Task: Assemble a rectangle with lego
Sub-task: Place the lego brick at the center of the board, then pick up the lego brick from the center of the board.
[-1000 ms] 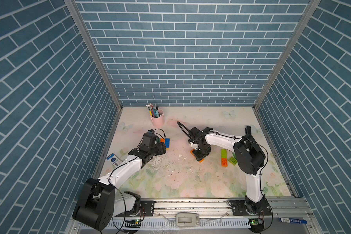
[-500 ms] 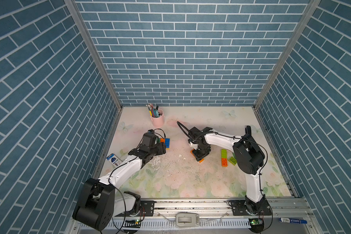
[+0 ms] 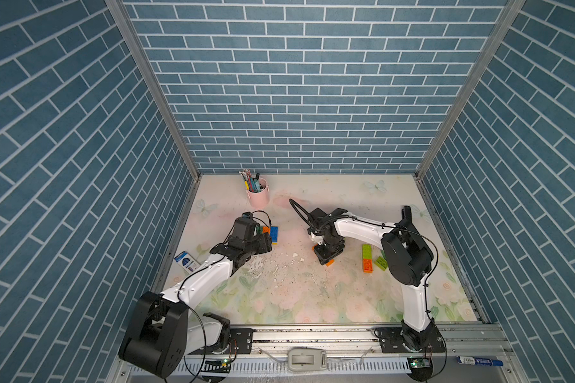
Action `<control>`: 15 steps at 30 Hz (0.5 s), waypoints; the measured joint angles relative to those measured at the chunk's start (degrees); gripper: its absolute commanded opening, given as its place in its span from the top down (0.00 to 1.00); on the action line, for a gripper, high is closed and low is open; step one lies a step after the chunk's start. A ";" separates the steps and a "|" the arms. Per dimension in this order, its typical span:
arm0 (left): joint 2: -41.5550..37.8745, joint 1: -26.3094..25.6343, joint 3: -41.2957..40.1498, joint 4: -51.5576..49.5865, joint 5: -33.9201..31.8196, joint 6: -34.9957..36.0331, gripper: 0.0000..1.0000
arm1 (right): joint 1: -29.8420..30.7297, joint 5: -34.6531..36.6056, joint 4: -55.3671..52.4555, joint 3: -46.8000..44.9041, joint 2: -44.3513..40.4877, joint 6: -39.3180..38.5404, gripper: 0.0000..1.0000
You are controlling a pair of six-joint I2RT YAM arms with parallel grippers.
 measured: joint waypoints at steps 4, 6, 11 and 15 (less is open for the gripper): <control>-0.94 0.00 0.00 0.00 -0.13 0.31 0.25 | -2.27 -2.82 -0.07 0.00 -1.81 1.01 0.40; -1.70 0.00 0.00 0.00 -0.24 0.63 0.24 | -4.48 -3.78 -0.17 0.00 -4.44 1.46 0.40; -2.51 -2.29 1.73 -0.02 -2.29 3.17 0.22 | -12.59 -4.57 0.46 0.00 -11.89 4.92 0.45; 0.09 -10.16 6.29 0.52 -5.44 6.45 0.21 | -18.08 -0.55 0.57 1.68 -10.45 8.52 0.45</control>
